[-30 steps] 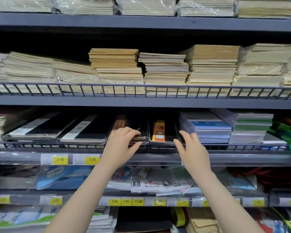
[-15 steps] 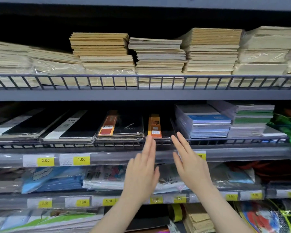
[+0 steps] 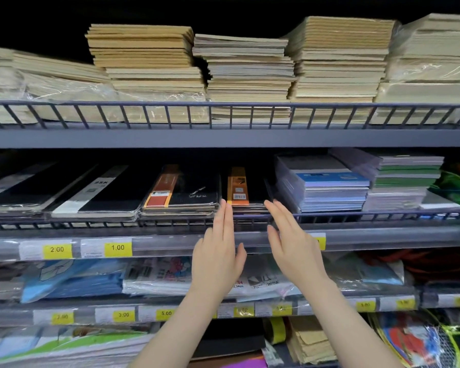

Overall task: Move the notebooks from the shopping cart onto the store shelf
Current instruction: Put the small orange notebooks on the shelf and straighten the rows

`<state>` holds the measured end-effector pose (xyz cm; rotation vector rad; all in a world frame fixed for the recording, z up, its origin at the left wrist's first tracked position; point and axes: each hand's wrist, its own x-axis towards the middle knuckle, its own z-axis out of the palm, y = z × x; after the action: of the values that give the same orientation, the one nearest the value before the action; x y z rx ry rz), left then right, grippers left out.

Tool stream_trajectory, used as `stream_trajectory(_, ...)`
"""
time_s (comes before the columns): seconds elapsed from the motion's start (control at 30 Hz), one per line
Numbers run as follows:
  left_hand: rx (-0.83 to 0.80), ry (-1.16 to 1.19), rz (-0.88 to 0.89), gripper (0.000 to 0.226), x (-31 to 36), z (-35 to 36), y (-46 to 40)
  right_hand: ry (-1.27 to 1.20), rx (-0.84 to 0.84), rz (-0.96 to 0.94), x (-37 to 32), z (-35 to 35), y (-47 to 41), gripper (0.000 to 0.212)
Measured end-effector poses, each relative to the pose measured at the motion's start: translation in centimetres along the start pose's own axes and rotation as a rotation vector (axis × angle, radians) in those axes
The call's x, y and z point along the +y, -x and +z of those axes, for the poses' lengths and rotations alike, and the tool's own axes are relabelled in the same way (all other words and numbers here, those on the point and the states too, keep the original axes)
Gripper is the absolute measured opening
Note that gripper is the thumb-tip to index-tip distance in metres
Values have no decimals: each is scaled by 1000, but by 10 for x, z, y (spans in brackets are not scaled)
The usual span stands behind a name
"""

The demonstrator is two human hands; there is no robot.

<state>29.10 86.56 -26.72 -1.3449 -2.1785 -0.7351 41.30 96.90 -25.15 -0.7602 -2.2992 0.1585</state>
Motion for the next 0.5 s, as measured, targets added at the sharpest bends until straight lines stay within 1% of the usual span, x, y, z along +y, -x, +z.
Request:
stream_trajectory(0.3, -4, 43, 23, 78, 0, -4, 1, -50, 1, 17, 2, 1, 0, 48)
stream_trajectory(0.5, -9, 45, -5, 78, -2, -4, 0, -76, -14, 34, -3, -2, -1, 49)
